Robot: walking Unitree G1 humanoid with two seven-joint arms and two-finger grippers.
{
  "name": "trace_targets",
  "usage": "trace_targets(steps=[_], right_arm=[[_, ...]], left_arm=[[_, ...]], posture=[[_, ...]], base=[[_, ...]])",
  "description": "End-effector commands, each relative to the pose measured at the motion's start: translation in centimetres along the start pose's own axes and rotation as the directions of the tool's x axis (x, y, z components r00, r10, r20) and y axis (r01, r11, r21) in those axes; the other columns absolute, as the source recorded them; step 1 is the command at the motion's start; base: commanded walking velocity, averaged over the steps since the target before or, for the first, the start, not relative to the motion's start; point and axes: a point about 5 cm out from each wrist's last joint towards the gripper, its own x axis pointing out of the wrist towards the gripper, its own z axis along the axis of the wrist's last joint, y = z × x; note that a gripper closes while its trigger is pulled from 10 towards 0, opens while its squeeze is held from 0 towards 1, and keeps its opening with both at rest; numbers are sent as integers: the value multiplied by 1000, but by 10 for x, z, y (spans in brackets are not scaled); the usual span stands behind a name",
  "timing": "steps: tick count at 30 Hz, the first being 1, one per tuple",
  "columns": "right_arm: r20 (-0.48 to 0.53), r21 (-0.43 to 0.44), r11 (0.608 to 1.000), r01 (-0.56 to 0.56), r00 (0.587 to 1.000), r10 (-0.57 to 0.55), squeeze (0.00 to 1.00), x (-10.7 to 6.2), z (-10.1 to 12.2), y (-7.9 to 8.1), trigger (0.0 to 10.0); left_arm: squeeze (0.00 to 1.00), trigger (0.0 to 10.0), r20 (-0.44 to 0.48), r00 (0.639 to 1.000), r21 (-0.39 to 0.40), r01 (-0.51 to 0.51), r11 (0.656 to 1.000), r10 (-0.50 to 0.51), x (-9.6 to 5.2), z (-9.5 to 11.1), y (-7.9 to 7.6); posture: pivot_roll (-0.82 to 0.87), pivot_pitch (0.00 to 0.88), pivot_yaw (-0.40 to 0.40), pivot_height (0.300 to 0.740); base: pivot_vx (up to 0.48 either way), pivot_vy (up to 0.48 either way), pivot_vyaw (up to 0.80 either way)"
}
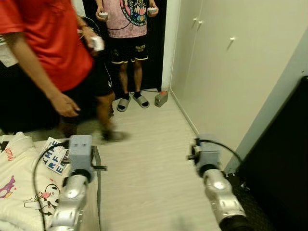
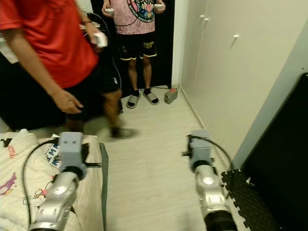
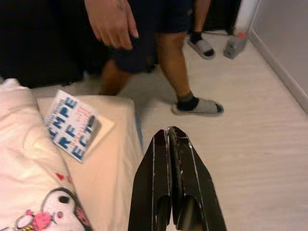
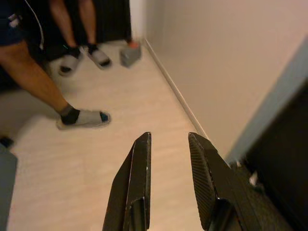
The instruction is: Clean up the room
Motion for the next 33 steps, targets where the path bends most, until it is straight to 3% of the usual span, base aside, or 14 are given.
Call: trace_targets(steps=[1, 5, 9, 14, 17, 20, 23, 33], right_arm=[[10, 23, 1000, -10, 1000, 10, 0, -1, 3, 3, 10000], [-10, 44, 999, -12, 1000, 13, 0, -3, -1, 3, 10000], [-2, 161, 983, -92, 996, 93, 0, -10, -4, 19, 10000], [0, 180, 979, -94, 995, 96, 0, -11, -5, 24, 10000], [-8, 163, 981, -105, 994, 108, 0, -10, -6, 31, 10000], [-2, 38, 995, -88, 996, 88, 0, -6, -3, 33, 10000], [-1, 10, 995, -103, 995, 103, 0, -5, -2, 34, 10000], [-4, -41, 987, -157, 988, 157, 0, 3, 4, 34, 10000]], left_arm=[[0, 10000, -15, 999, -1, 31, 1000, -31, -2, -2, -7], [0, 10000, -13, 999, 16, 51, 999, -51, -3, -4, -13], [0, 10000, -32, 997, -35, 73, 997, -75, -2, -4, -22], [0, 10000, -19, 995, -56, 99, 994, -100, 1, 1, -24], [0, 10000, -12, 996, -60, 92, 994, -93, 3, 3, -19], [0, 10000, -14, 991, -13, 130, 991, -130, 4, 6, -22], [0, 10000, 20, 992, 23, 123, 992, -123, 4, 8, -23], [0, 10000, 11, 1000, -13, 24, 1000, -24, -1, 0, -18]], posture=[[-42, 52, 17, 740], [-42, 45, 14, 740], [-50, 48, 44, 740], [-44, 35, 43, 740], [-40, 41, 55, 740], [-36, 43, 69, 740], [-31, 37, 49, 740], [-27, 33, -25, 740]], base=[[0, 0, 0], [0, 0, 0], [0, 0, 0], [0, 0, 0], [0, 0, 0], [0, 0, 0], [0, 0, 0], [0, 0, 0]])
